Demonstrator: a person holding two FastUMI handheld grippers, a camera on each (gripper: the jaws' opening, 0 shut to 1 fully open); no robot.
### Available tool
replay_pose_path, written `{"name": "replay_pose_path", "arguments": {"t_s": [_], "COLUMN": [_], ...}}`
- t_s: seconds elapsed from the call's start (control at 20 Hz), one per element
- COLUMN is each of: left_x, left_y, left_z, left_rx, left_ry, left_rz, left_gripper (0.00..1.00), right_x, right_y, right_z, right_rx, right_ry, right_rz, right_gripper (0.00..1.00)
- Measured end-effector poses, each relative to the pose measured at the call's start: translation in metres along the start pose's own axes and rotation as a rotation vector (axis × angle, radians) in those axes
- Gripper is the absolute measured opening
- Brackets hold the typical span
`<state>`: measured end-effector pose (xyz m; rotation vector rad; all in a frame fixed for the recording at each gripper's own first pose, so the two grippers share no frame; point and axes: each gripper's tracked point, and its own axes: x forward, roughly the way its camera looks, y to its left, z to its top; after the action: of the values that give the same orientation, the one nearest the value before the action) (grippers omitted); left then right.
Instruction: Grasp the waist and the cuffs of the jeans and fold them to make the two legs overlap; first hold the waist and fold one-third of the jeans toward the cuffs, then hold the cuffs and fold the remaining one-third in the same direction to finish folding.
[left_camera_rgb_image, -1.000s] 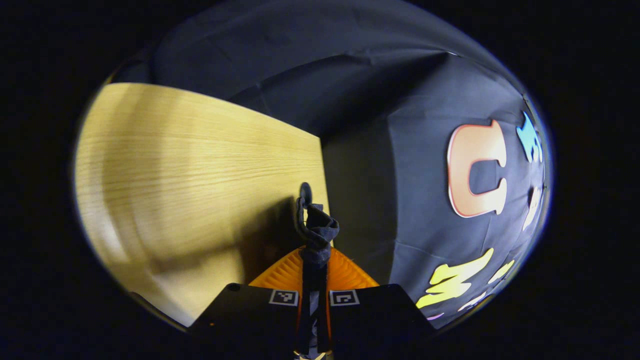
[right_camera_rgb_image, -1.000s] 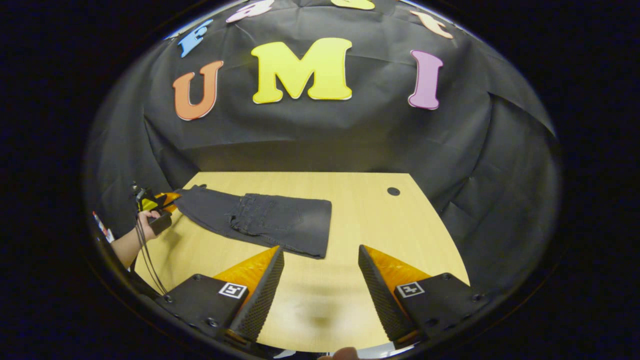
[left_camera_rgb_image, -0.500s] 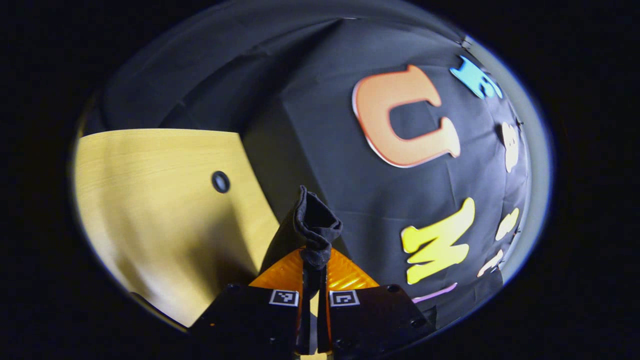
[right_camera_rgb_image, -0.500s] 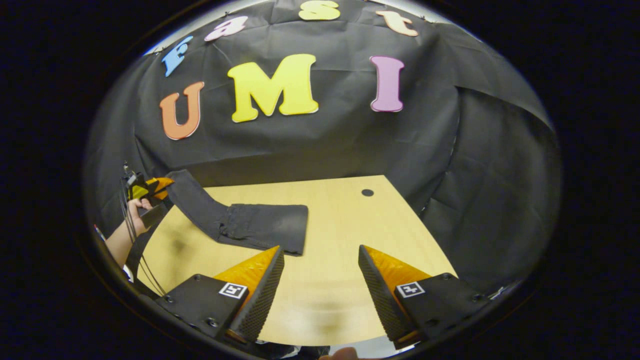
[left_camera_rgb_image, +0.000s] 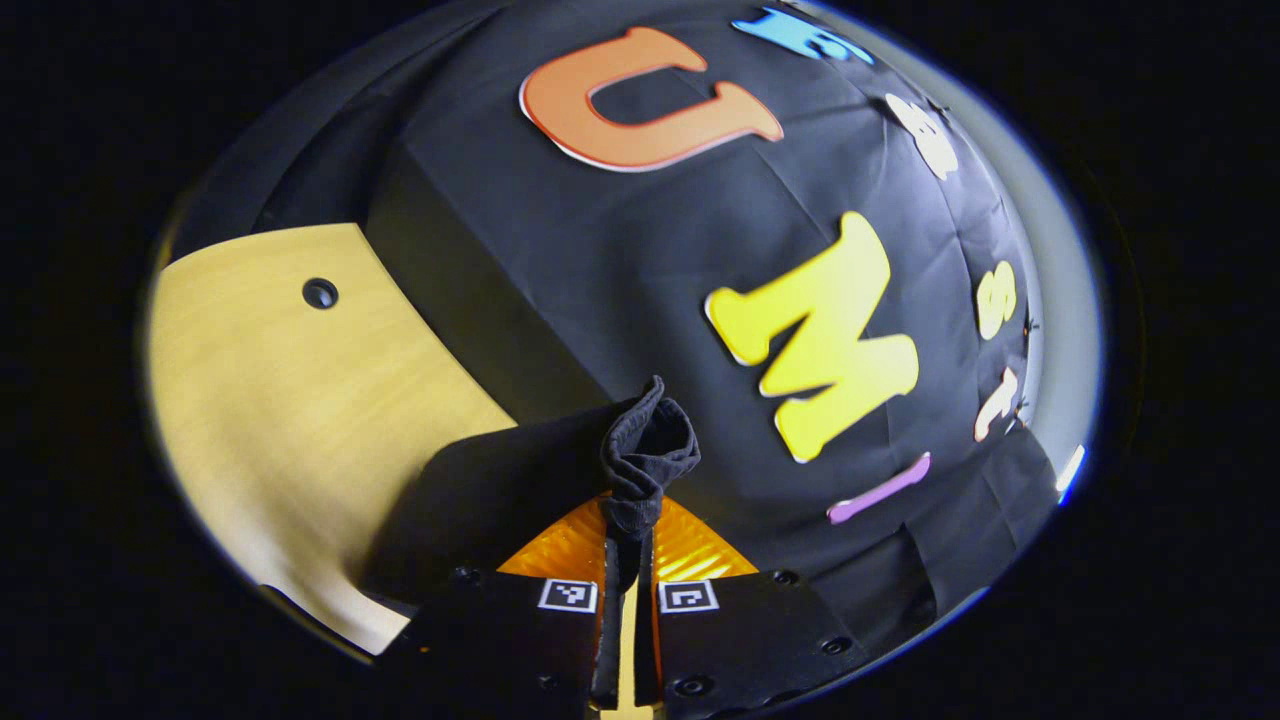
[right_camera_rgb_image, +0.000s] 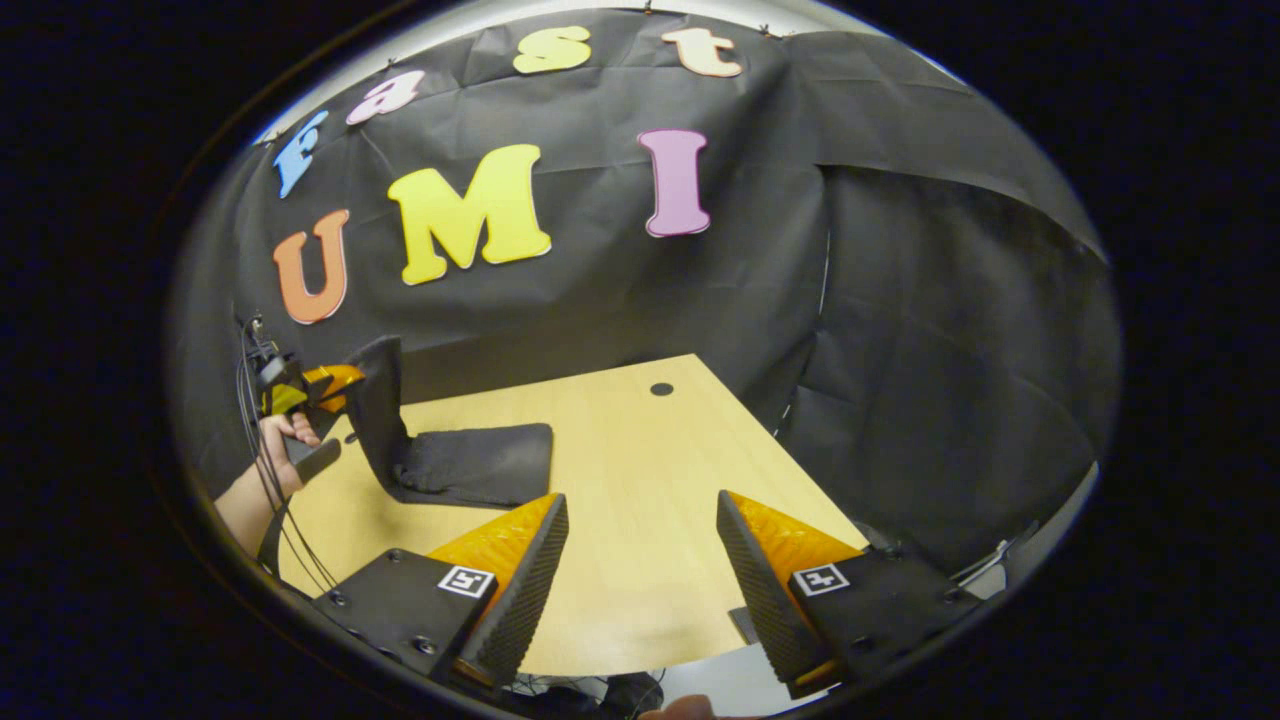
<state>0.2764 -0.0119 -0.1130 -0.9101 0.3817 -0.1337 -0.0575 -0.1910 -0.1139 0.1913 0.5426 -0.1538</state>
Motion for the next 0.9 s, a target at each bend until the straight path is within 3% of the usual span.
{"name": "replay_pose_path", "arguments": {"t_s": [0.25,0.5,0.55,0.6,0.8,0.9], "left_x": [0.026,0.038,0.038,0.038,0.036,0.040], "left_y": [-0.006,0.029,0.036,0.045,0.073,0.078], "left_z": [-0.085,-0.167,-0.177,-0.186,-0.197,-0.204], "left_rx": [0.145,0.330,0.363,0.395,0.484,0.515], "left_ry": [0.118,0.237,0.254,0.267,0.302,0.299], "left_rz": [0.023,0.141,0.162,0.185,0.250,0.278], "left_gripper": [0.08,0.09,0.18,0.09,0.12,0.19], "right_x": [-0.001,0.015,0.019,0.023,0.043,0.050], "right_y": [-0.025,-0.051,-0.053,-0.055,-0.061,-0.062], "right_z": [0.000,-0.012,-0.013,-0.013,-0.019,-0.021], "right_rx": [0.030,0.034,0.033,0.034,0.042,0.045], "right_ry": [0.006,0.059,0.068,0.077,0.115,0.128], "right_rz": [-0.030,-0.056,-0.054,-0.050,-0.031,-0.022], "right_gripper": [0.92,0.90,0.92,0.92,0.90,0.92]}}
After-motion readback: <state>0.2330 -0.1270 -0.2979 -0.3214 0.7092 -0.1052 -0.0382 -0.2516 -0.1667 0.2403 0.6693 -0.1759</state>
